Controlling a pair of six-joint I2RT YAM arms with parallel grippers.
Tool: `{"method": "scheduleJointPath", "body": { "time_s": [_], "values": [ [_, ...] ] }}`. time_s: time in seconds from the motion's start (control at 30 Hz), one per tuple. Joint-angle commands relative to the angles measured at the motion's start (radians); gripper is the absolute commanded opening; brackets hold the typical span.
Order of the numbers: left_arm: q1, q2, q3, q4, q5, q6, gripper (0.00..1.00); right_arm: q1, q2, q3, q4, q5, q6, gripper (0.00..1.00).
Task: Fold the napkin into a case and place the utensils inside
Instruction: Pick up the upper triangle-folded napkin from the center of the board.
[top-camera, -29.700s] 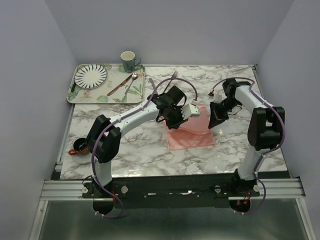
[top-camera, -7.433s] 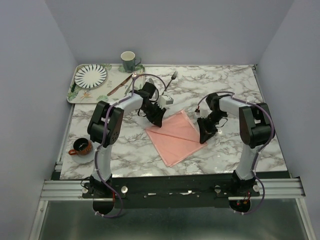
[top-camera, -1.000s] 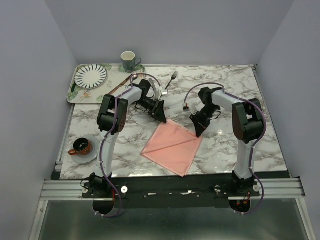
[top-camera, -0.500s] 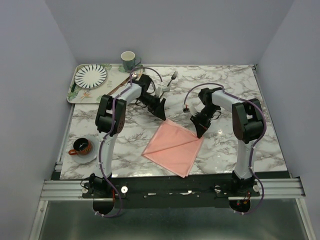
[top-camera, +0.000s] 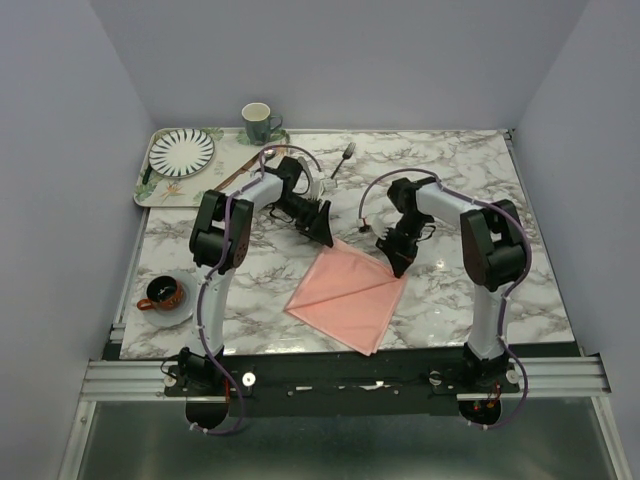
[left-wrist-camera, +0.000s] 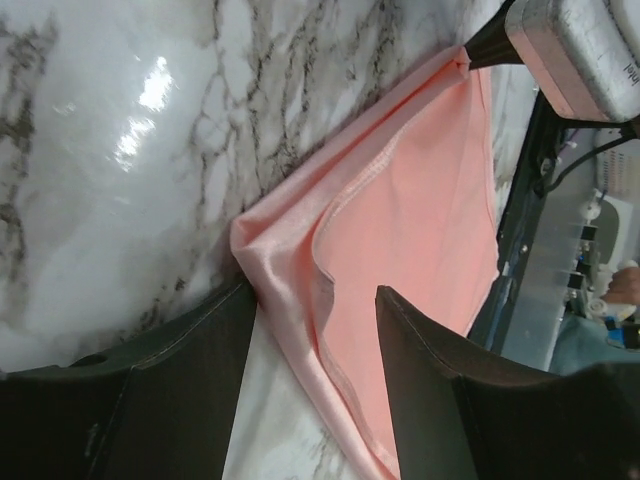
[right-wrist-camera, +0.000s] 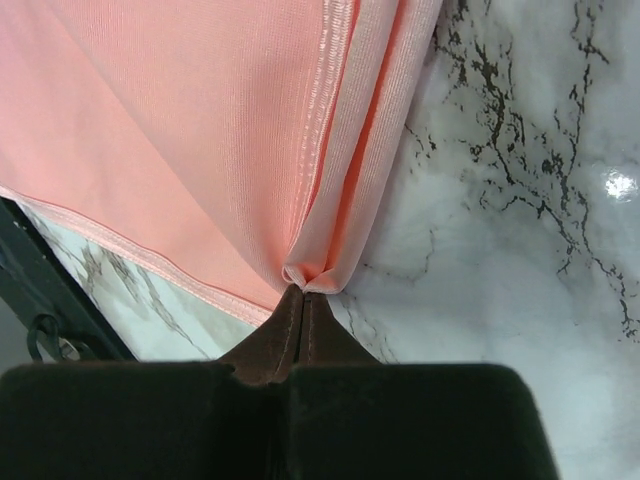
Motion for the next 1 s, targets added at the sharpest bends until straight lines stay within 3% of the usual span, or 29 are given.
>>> {"method": "scheduleJointPath", "body": {
  "time_s": [0.0,0.57,0.8,0.97],
  "values": [
    [-0.007,-0.041,-0.15,0.093,-0.063,-0.063,0.67,0.025,-0.077,-0.056,0.08,0.066,-0.074,0.01],
    [0.009,-0.027,-0.119,0.133,-0.06,-0.043,0.74,0.113,-0.306,-0.23,0.277,0.071,-0.201,0.01],
    [0.017,-0.015,-0.115,0.199,-0.083,-0.106,0.73,0.133,-0.377,-0.288,0.318,0.069,-0.234,0.01],
    [0.029,-0.018,-0.11,0.23,-0.1,-0.132,0.67,0.136,-0.384,-0.303,0.314,0.068,-0.232,0.01]
  ]
}}
